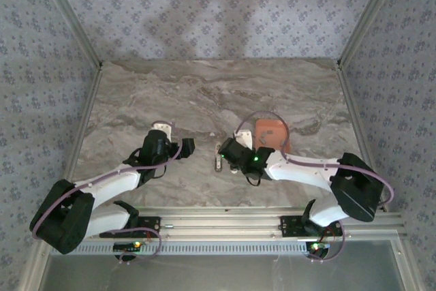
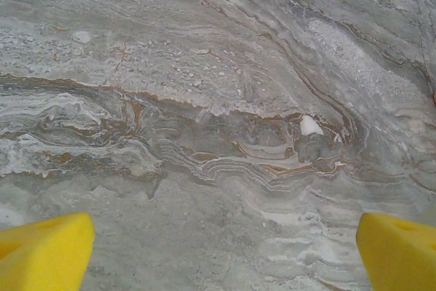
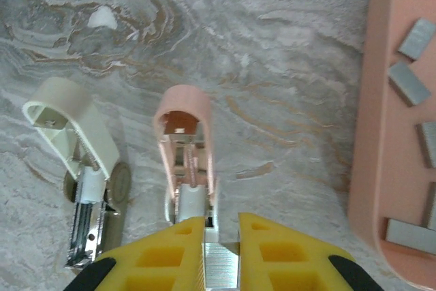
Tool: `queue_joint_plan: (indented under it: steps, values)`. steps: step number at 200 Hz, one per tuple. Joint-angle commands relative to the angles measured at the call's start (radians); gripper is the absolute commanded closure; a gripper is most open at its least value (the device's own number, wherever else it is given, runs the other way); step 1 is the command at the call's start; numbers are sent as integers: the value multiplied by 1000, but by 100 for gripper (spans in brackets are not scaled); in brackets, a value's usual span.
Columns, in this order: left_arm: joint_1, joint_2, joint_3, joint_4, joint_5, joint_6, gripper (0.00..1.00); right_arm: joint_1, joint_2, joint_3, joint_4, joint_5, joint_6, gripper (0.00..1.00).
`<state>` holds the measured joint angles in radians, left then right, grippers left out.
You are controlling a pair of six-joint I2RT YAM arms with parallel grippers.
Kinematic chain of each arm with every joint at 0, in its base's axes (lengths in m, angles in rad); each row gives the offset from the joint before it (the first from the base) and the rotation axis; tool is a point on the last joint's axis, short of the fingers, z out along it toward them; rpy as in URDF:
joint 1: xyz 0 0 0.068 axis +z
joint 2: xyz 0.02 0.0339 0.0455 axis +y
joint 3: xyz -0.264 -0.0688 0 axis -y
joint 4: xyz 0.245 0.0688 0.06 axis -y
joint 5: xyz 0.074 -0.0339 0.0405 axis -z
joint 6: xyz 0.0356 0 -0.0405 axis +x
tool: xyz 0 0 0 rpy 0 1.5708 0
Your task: Load the staples into the stapler
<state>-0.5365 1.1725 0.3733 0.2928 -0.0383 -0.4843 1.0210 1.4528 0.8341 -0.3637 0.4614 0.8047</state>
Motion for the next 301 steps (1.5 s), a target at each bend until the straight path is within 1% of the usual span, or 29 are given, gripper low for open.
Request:
queue_joint_plan:
  steps: [1,118,174,219,301]
  values:
    - [6,-5,-14,20,-25,-14,2,0,31,42,-35,-49,18,84]
    - [7,1,-20,20,-45,-22,2,-5,145,128,-134,-173,11,84]
    - [6,9,-18,22,-47,-22,2,-11,146,123,-147,-151,24,84]
    - [6,11,-14,25,-48,-21,2,-12,124,100,-124,-124,31,84]
    - [7,18,-13,29,-48,-20,2,-36,150,95,-84,-142,21,84]
